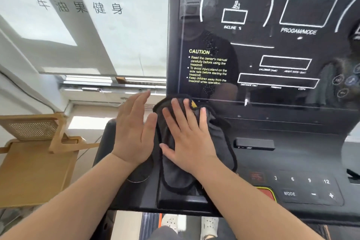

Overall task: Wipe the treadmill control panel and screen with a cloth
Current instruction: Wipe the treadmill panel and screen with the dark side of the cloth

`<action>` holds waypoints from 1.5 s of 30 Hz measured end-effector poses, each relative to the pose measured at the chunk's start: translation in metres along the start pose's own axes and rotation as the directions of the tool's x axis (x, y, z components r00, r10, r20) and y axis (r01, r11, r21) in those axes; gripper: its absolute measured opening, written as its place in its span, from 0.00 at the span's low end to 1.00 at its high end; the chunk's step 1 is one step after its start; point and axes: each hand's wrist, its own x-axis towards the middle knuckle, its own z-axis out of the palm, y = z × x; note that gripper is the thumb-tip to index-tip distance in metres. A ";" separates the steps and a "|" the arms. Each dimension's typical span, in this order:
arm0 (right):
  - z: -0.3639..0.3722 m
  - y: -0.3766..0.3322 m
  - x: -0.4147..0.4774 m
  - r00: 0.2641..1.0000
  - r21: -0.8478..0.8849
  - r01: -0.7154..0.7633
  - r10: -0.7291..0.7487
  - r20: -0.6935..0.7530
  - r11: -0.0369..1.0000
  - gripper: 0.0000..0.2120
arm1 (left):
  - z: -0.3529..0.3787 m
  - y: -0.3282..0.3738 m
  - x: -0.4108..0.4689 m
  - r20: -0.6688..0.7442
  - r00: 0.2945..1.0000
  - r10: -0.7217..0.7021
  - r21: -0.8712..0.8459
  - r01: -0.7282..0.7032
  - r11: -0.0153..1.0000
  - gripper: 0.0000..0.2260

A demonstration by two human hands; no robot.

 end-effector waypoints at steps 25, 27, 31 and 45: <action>-0.104 0.106 0.110 0.929 -0.134 -0.203 0.148 -0.340 0.970 0.42 | 0.002 0.025 0.051 0.105 0.990 -0.098 -0.529 0.139 0.837 0.37; -0.106 0.106 0.112 0.941 -0.190 -0.146 0.077 -0.329 0.971 0.43 | 0.002 0.027 0.051 0.121 0.985 -0.125 -0.558 0.171 0.812 0.34; -0.078 0.103 0.089 0.949 -0.305 0.092 -0.177 -0.263 0.948 0.40 | 0.001 0.029 0.051 0.145 0.974 -0.173 -0.616 0.225 0.754 0.32; -0.084 0.125 0.080 0.909 -0.099 -0.251 0.199 -0.365 0.963 0.42 | 0.003 0.027 0.062 0.174 0.949 -0.264 -0.621 0.313 0.718 0.25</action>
